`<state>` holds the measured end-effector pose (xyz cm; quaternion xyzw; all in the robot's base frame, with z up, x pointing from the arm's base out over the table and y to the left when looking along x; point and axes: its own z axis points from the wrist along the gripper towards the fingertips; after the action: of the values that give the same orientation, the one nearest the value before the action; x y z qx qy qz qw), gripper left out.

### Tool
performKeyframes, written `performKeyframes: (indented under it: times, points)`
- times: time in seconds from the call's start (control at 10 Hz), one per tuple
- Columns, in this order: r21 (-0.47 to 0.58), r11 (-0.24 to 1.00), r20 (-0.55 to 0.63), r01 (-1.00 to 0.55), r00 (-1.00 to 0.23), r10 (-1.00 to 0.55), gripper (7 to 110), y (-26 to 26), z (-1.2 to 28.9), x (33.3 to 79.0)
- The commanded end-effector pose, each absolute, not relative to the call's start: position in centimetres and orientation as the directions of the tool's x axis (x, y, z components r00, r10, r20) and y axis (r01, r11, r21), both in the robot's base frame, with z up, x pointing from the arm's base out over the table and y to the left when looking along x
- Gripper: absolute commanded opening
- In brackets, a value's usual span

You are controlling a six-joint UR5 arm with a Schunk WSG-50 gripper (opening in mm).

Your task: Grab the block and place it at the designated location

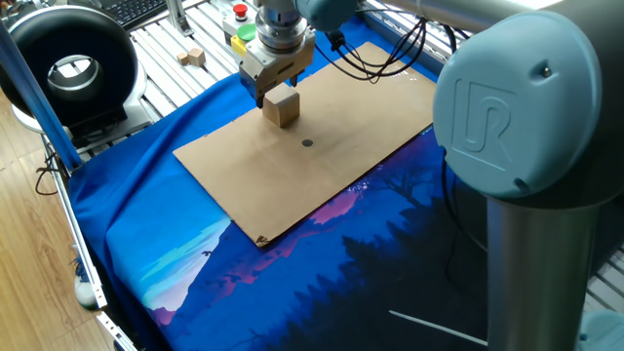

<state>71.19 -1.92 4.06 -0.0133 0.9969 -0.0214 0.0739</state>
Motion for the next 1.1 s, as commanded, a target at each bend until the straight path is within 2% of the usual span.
performKeyframes:
  times: [0.0,0.3,0.4,1.0]
  points:
    - [-0.038,0.999,-0.149,-0.013,-0.989,-0.018,22,-1.87,4.09,71.18]
    - [-0.049,0.999,-0.146,-0.010,-0.989,-0.017,22,-2.14,4.09,71.09]
    - [-0.063,0.998,-0.143,0.000,-0.990,-0.010,7,-2.52,4.10,71.02]
    - [-0.060,0.998,-0.145,0.004,-0.989,-0.005,7,-2.37,4.04,71.02]
